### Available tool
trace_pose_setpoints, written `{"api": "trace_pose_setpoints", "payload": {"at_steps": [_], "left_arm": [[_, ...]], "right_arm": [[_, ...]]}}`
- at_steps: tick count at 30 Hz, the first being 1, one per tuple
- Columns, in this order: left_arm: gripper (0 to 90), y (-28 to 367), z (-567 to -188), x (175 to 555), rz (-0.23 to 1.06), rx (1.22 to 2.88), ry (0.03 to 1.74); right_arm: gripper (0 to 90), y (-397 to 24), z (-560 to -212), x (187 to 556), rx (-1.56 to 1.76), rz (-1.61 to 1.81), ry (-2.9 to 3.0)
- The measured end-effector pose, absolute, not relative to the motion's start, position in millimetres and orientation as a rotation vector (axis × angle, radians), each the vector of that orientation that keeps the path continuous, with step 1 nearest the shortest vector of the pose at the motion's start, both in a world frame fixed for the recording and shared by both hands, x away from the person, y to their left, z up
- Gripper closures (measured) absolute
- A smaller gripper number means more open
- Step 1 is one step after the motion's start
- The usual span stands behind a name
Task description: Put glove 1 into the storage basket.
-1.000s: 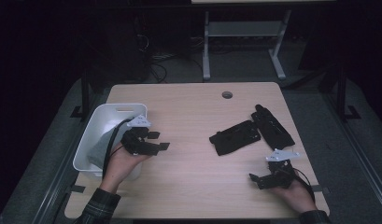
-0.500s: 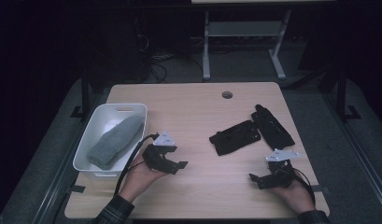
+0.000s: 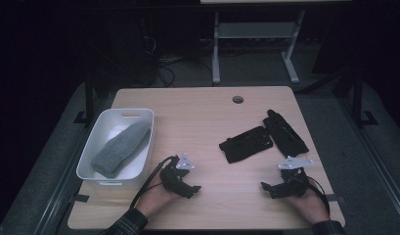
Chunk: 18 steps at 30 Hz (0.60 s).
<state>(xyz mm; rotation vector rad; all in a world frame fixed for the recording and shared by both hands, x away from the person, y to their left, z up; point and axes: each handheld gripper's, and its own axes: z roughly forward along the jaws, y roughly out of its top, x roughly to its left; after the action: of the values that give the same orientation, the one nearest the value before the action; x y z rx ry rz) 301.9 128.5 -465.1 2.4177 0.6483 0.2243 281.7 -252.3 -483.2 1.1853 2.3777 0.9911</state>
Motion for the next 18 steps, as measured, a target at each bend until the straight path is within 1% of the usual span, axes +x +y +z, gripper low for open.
{"api": "trace_pose_setpoints", "payload": {"at_steps": [4, 7, 10, 13, 17, 18], "left_arm": [[12.4, 130.9, -467.4, 303.0, 0.217, 2.4, 0.632], [12.2, 136.9, -472.1, 302.9, 0.223, 2.351, 0.585], [12.2, 142.5, -476.6, 301.9, 0.227, 2.301, 0.556], [12.3, 144.6, -477.7, 301.9, 0.226, 2.289, 0.548], [12.3, 144.6, -477.7, 302.1, 0.224, 2.289, 0.546], [12.2, 144.6, -477.7, 302.1, 0.224, 2.289, 0.546]], "right_arm": [[0.5, -251.5, -481.1, 282.9, 1.196, 0.967, 2.399], [12.9, -253.3, -477.7, 281.9, 1.19, 0.988, 2.389], [15.0, -255.8, -473.8, 281.9, 1.19, 1.004, 2.372], [15.6, -258.4, -472.3, 282.7, 1.206, 1.013, 2.362], [20.8, -259.4, -469.5, 283.8, 1.217, 0.995, 2.352], [20.8, -259.4, -469.5, 283.8, 1.217, 0.995, 2.352]]}}
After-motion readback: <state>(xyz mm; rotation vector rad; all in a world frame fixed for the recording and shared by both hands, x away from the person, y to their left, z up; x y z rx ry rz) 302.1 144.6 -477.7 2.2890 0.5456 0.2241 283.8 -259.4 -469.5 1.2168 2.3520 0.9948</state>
